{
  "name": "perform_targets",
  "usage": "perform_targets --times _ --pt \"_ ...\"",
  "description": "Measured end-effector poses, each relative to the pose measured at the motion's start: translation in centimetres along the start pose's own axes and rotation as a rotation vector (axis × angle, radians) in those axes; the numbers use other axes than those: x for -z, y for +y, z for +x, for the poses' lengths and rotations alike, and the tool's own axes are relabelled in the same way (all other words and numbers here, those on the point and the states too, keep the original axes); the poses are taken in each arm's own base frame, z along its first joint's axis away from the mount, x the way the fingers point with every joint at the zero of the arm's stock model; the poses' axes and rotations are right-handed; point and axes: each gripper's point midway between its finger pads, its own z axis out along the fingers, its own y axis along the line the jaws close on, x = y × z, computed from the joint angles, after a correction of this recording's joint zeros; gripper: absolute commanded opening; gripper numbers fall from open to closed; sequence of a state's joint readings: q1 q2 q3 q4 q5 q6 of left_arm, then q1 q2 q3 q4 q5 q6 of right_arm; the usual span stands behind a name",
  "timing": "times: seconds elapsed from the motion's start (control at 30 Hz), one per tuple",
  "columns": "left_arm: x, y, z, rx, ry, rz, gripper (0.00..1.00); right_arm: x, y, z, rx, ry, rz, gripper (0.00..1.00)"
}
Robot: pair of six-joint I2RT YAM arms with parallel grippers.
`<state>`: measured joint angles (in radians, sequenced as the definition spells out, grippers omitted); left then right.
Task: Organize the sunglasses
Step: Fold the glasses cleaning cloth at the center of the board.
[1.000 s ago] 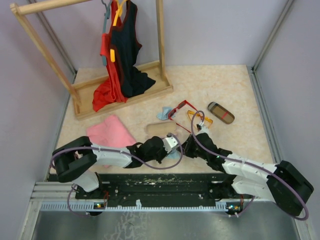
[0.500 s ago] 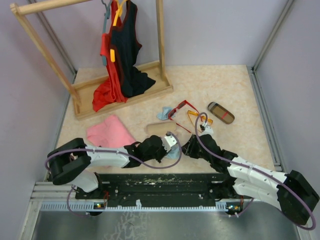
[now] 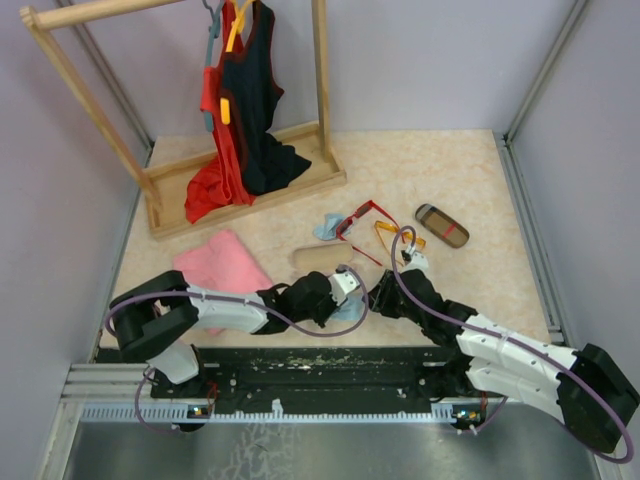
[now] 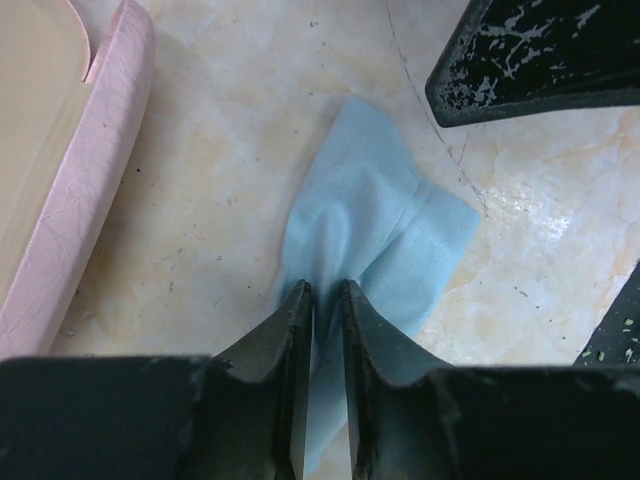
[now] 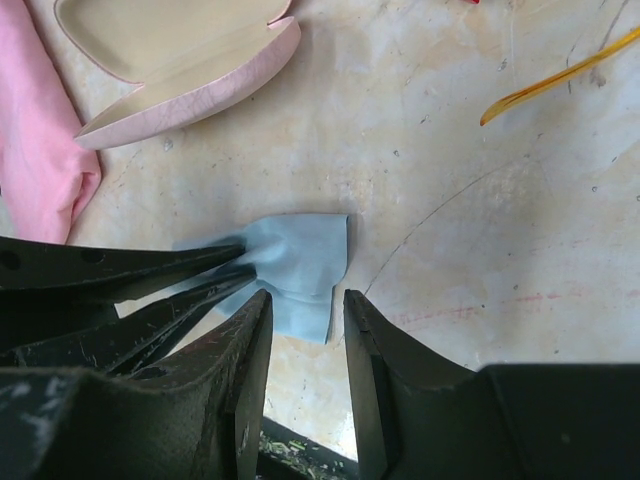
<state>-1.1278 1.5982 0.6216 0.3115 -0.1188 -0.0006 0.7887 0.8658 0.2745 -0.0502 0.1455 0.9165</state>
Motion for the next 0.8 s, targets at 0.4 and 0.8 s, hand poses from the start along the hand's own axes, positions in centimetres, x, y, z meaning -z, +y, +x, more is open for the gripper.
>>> perform_targets --times 0.4,0.8 --pt "-0.11 0.02 -0.09 0.004 0.002 -0.003 0.10 0.00 -0.03 0.02 0.000 0.001 0.001 0.35" --pt "-0.12 -0.02 -0.33 0.004 0.004 -0.002 0.08 0.00 -0.03 0.02 0.000 0.001 0.001 0.35"
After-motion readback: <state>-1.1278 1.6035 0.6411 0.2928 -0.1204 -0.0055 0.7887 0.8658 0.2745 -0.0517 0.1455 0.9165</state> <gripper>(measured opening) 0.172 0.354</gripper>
